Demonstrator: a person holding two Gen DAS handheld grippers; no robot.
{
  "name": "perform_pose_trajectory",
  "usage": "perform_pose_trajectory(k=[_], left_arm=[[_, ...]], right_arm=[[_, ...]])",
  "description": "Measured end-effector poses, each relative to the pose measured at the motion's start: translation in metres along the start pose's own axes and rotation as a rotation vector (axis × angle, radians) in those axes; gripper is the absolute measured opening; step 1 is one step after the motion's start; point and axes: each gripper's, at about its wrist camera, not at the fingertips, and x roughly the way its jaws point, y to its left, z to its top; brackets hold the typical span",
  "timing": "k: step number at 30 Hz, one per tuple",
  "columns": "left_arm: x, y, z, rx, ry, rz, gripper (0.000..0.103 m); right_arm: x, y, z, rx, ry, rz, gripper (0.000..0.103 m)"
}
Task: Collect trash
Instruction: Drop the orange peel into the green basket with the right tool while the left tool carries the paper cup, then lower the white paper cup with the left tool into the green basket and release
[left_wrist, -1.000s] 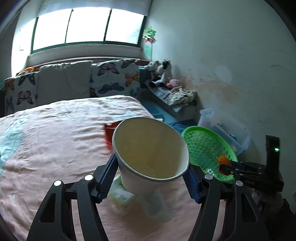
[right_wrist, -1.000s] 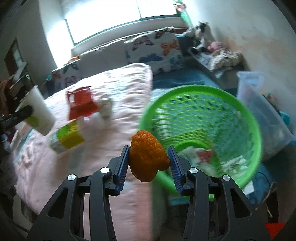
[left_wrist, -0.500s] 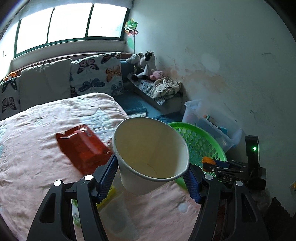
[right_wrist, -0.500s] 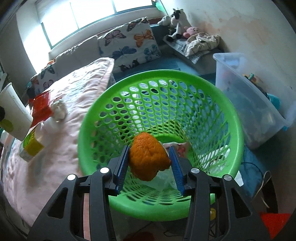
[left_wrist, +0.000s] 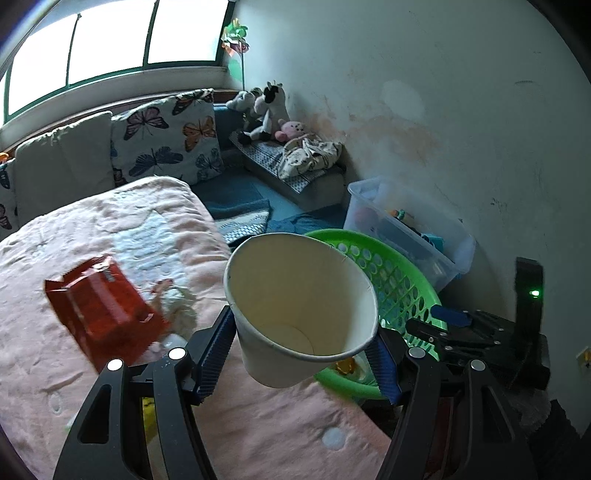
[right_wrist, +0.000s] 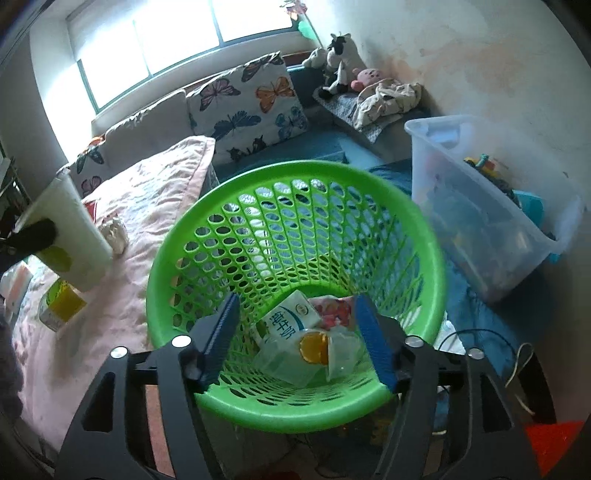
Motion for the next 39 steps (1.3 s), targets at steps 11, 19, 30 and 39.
perform_pose_trajectory(k=[11, 19, 30, 39], left_arm=[[0.037, -0.033, 0.003, 0.055, 0.053, -0.05, 0.066], [0.059, -0.042, 0.001, 0.056, 0.089, -0.075, 0.066], [0.081, -0.055, 0.0, 0.049, 0.125, -0.112, 0.075], [0.072, -0.056, -0.005, 0.048, 0.111, -0.119, 0.079]], right_arm=[[-0.02, -0.012, -0.015, 0.017, -0.026, -0.025, 0.082], [-0.039, -0.027, -0.023, 0.069, -0.086, -0.072, 0.098], [-0.051, -0.032, -0.031, 0.1, -0.146, -0.127, 0.099], [-0.057, -0.025, -0.034, 0.082, -0.137, -0.115, 0.099]])
